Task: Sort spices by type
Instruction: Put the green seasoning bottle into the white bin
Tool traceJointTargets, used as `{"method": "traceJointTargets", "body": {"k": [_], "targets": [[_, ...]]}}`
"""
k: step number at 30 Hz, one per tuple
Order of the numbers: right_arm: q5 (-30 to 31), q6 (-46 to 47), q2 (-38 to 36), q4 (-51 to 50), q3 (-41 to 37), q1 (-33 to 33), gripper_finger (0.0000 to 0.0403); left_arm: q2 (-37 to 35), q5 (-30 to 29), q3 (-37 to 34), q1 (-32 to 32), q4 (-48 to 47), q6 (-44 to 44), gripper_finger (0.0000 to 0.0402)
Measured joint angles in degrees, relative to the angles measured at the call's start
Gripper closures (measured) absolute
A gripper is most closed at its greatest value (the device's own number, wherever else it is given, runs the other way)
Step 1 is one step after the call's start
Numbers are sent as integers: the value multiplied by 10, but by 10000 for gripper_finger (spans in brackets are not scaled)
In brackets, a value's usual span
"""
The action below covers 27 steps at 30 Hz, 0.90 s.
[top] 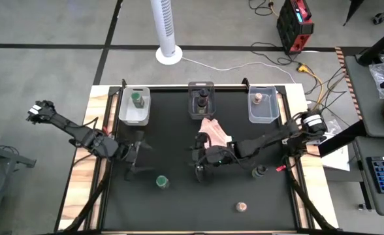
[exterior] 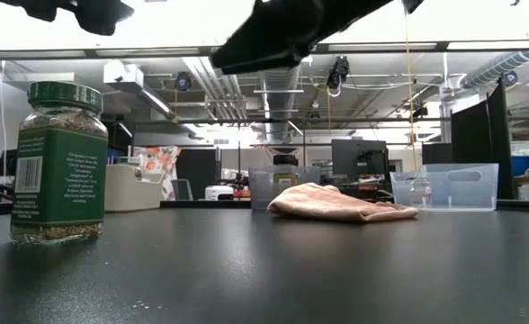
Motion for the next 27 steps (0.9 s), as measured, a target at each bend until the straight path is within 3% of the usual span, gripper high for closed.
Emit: {"method": "traceJointTargets", "body": {"k": [5, 8, 18, 23, 27], "targets": [[152, 62, -59, -123, -23, 40, 184, 10, -5, 0, -1, -9, -87, 110], [194, 90, -96, -133, -60, 66, 184, 23, -12, 15, -1, -42, -99, 110], [216, 149, -222, -117, -162, 78, 184, 114, -16, 184, -4, -241, -182, 110], [214, 150, -233, -113, -189, 77, 184, 168, 10, 226, -20, -321, -247, 110], [214, 151, -227, -112, -189, 78, 184, 202, 29, 234, -55, -332, -285, 110]]}}
